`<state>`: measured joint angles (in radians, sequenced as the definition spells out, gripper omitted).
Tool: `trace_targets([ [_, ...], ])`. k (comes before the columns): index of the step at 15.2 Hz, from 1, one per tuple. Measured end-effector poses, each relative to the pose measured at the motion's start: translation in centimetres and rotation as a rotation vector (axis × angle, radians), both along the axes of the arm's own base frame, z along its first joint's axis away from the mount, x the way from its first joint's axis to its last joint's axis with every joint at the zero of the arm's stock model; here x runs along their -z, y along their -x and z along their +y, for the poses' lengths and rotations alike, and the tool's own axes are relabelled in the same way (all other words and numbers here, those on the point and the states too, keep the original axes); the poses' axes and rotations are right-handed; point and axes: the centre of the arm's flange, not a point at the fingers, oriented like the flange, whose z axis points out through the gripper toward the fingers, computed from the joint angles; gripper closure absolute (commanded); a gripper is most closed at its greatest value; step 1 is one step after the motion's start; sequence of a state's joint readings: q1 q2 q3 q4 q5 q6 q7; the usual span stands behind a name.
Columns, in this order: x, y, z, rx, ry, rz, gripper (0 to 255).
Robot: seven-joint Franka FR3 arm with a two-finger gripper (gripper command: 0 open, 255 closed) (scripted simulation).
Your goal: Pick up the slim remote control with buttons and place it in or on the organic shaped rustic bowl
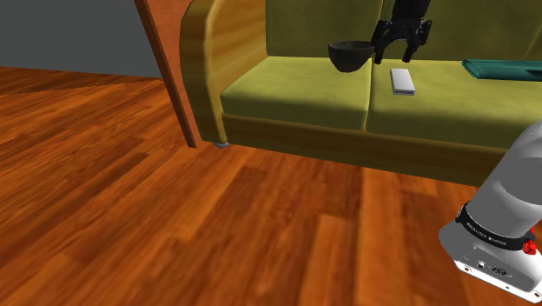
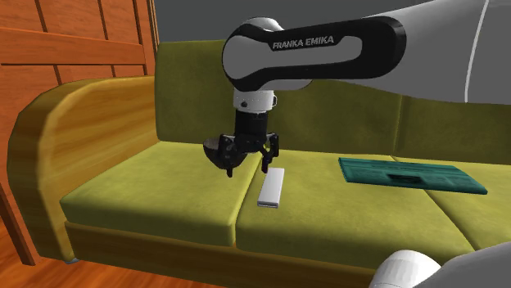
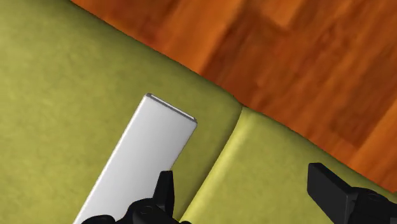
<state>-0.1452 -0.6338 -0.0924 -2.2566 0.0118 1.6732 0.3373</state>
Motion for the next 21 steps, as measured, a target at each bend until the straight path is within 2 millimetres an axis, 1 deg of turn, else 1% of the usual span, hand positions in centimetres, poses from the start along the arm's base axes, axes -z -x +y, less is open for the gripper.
trace_targets([
  [2, 0.8, -0.4, -2.0, 0.086, 0.014, 0.019, 0],
  [4, 1.5, -0.9, -4.6, 0.172, 0.028, 0.038, 0],
  [7, 3.1, -0.9, -7.7, 0.301, 0.049, 0.067, 0],
  [8, 3.4, -0.8, -9.0, 0.344, 0.056, 0.077, 0],
  [9, 3.5, -0.7, -9.7, 0.372, 0.060, 0.083, 0],
  [11, 4.4, -0.8, -10.3, 0.394, 0.064, 0.087, 0],
  [17, 7.5, -0.8, -10.5, 0.401, 0.065, 0.089, 0],
  [21, 7.8, -0.7, -10.5, 0.401, 0.065, 0.089, 0],
])
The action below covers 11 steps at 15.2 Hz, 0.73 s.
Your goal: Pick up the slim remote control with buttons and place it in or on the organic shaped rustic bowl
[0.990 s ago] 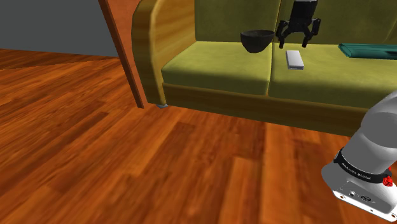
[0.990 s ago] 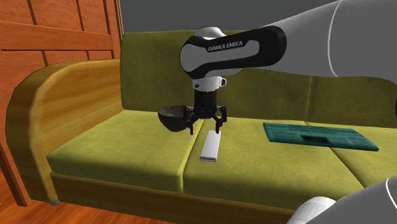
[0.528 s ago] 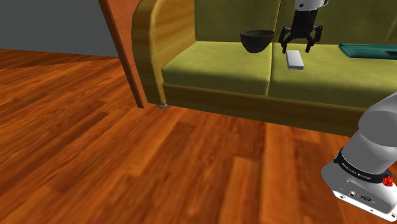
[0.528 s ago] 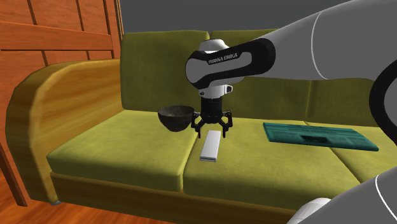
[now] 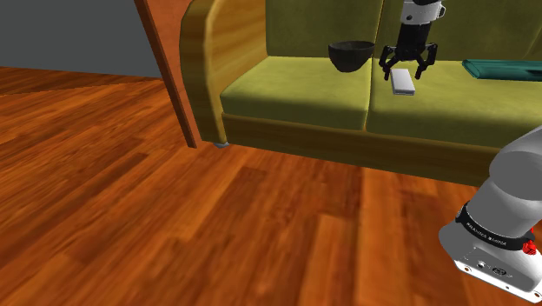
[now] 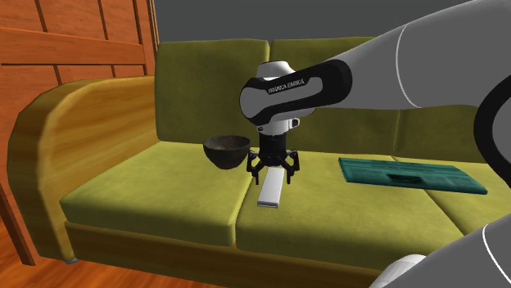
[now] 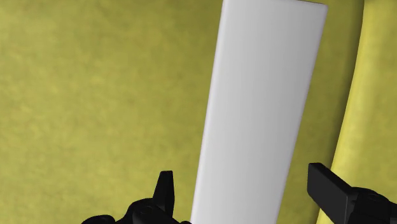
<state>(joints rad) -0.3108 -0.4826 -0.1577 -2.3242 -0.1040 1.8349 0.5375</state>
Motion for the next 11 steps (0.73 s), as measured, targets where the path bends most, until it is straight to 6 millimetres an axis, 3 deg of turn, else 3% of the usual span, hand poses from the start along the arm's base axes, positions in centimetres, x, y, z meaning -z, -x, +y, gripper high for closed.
trace_targets([
  [2, 0.01, 0.00, -0.01, 0.000, 0.000, 0.000, 0],
  [3, 0.01, 0.00, -0.01, 0.000, 0.000, 0.000, 255],
  [11, -0.01, -0.01, -0.02, 0.000, 0.000, -0.001, 255],
])
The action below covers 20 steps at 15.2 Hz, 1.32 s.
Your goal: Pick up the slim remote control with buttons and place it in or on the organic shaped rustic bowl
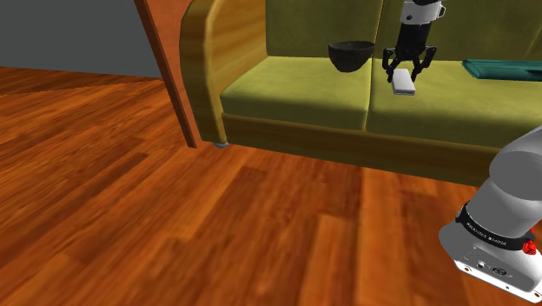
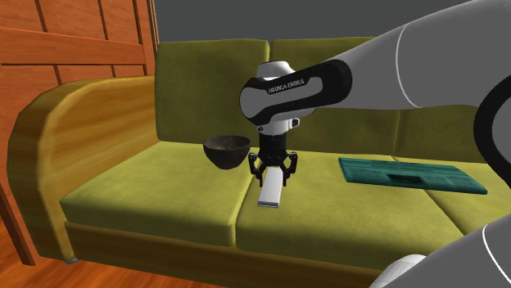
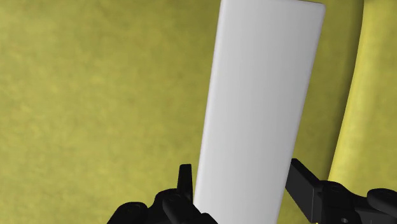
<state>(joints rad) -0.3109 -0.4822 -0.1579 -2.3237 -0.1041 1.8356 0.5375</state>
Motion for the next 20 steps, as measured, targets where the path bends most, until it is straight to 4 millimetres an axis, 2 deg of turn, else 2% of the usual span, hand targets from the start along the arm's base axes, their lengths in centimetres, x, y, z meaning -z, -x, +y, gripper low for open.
trace_targets([
  [4, -0.6, 0.0, 0.0, 0.000, 0.000, 0.001, 255],
  [20, -8.8, 0.0, 0.2, 0.000, 0.000, 0.000, 255],
])
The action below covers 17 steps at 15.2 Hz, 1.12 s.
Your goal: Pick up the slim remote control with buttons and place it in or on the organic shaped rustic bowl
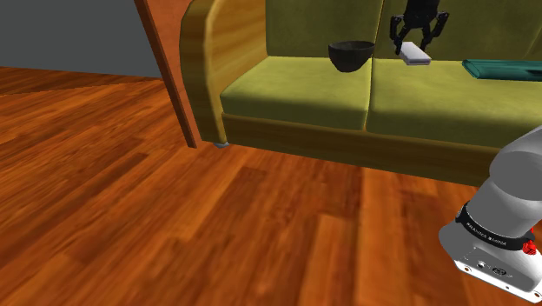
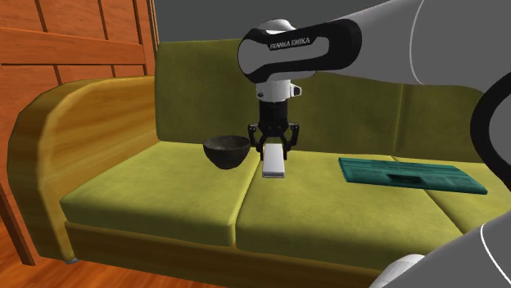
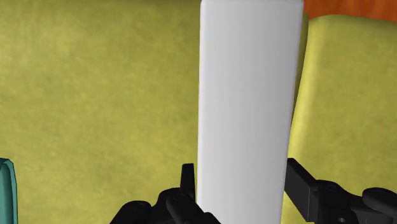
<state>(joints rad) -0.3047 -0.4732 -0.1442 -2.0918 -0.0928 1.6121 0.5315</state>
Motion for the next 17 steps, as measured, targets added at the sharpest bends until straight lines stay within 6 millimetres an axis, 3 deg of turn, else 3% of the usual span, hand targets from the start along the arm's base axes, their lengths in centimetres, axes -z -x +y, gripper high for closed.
trace_targets([
  [15, -8.0, 0.0, -0.1, 0.000, 0.000, 0.000, 255],
  [17, -8.3, -1.5, -0.5, 0.000, 0.000, 0.000, 255],
])
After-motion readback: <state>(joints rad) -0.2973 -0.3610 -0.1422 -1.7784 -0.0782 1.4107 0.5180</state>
